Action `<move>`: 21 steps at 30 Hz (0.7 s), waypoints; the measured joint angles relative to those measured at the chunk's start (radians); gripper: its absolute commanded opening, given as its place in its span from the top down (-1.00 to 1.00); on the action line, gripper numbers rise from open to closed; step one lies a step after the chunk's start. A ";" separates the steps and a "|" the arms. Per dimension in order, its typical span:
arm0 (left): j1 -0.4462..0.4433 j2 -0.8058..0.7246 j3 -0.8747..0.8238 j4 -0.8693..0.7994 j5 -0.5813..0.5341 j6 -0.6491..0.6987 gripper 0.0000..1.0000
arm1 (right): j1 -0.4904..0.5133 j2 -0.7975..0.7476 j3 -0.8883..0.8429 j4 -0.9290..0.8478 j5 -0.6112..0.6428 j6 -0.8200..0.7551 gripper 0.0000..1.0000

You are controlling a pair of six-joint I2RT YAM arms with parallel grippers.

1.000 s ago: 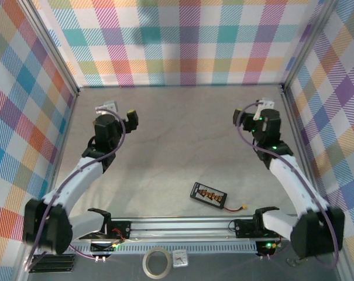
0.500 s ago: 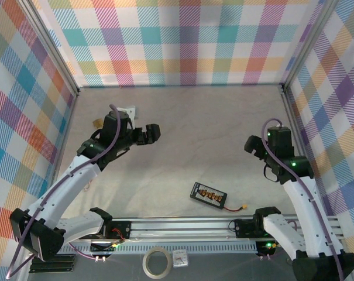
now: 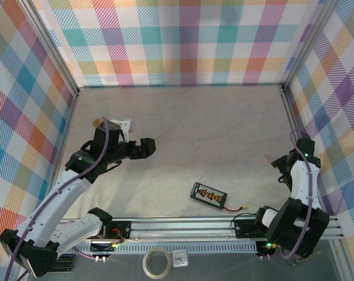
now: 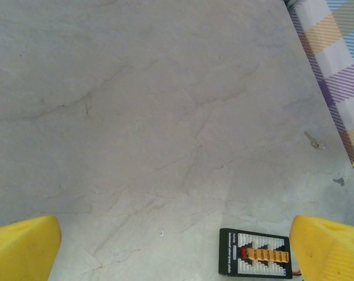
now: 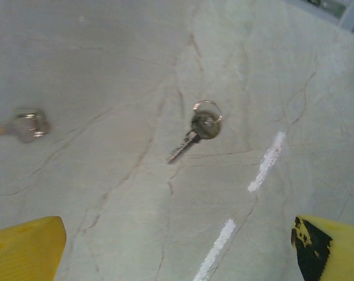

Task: Unlock with the key

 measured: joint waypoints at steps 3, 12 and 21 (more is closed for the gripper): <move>0.000 -0.005 0.000 -0.011 0.003 -0.007 -0.99 | -0.048 0.045 -0.013 0.037 -0.006 -0.003 -0.80; 0.000 -0.033 0.000 -0.028 0.002 -0.014 -0.99 | -0.071 0.143 -0.005 0.121 0.014 -0.026 -0.41; 0.000 -0.033 -0.001 -0.033 0.002 -0.014 -0.99 | -0.082 0.213 0.002 0.158 0.077 -0.033 -0.33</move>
